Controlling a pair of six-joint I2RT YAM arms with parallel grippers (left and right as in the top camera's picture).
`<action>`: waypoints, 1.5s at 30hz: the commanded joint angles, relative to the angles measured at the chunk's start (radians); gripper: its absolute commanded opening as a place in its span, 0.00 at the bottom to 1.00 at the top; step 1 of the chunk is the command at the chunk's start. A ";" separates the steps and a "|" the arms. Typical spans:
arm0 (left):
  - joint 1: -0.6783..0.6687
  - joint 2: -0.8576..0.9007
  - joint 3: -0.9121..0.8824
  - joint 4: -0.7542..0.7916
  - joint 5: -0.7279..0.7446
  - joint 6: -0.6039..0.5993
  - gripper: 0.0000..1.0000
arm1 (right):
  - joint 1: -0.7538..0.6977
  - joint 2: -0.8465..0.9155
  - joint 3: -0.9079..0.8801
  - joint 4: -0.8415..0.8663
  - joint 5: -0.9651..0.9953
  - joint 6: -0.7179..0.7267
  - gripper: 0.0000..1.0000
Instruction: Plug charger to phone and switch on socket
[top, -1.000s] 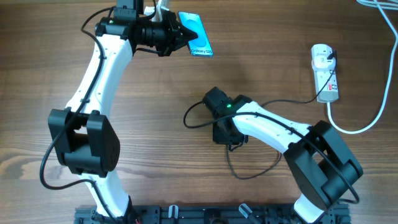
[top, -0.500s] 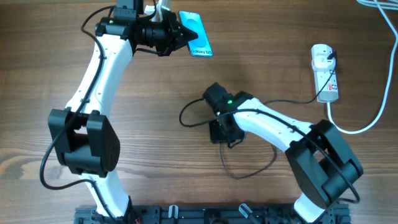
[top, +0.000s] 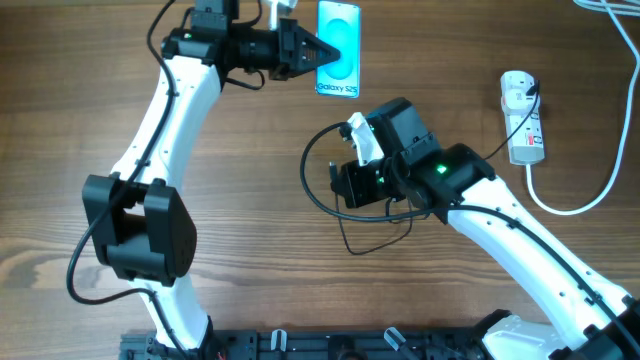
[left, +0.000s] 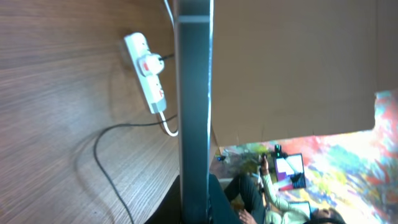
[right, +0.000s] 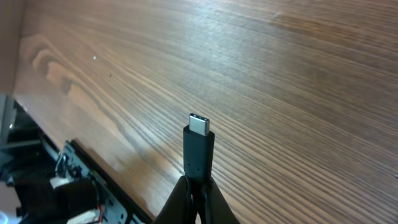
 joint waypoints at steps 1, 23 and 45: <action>-0.017 -0.024 0.002 0.006 0.056 0.079 0.04 | -0.004 -0.010 0.043 -0.011 0.075 0.053 0.05; -0.018 -0.024 0.002 0.006 0.128 0.127 0.04 | -0.062 0.000 0.208 -0.015 0.183 0.157 0.05; -0.076 -0.024 0.002 0.034 0.056 0.071 0.04 | -0.062 0.031 0.208 0.009 0.126 0.161 0.05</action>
